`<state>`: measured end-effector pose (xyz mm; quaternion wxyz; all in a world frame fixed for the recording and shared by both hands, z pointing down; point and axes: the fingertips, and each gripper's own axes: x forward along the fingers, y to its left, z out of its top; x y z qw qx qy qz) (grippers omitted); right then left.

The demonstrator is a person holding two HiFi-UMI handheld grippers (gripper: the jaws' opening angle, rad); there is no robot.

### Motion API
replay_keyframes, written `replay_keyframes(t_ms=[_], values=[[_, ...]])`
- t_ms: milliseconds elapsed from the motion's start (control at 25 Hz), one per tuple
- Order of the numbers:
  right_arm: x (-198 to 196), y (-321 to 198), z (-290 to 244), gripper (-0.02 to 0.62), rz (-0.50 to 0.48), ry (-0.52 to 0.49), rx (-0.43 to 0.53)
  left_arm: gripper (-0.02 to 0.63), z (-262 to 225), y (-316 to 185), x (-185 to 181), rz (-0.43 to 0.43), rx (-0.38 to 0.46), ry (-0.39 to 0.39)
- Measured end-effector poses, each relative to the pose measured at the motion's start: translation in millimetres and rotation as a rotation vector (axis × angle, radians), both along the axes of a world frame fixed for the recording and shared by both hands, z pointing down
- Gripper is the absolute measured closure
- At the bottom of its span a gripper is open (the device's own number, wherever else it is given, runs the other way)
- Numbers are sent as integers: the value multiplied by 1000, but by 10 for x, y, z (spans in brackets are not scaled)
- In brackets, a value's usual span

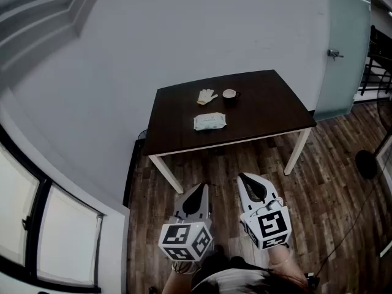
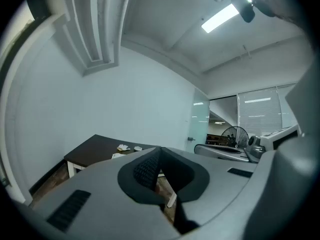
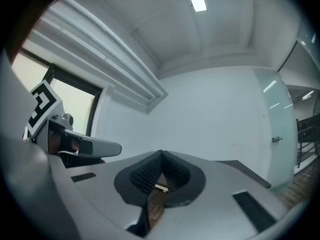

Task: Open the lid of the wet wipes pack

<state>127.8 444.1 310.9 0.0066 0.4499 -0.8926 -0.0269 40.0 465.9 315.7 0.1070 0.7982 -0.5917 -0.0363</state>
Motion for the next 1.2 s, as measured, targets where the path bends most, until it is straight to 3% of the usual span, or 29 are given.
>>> replay_keyframes(t_ms=[280, 560, 800, 1000, 1200], values=[[211, 30, 14, 591, 13, 1, 13, 592, 52, 49, 229, 8, -10, 7], [366, -111, 112, 591, 22, -52, -38, 592, 126, -50, 373, 15, -24, -5], [312, -359, 183, 591, 7, -59, -70, 592, 188, -319, 337, 10, -38, -11], [267, -603, 203, 591, 2, -120, -128, 592, 209, -595, 295, 16, -43, -17], [110, -847, 220, 591, -30, -97, -116, 592, 235, -908, 226, 27, -45, -12]])
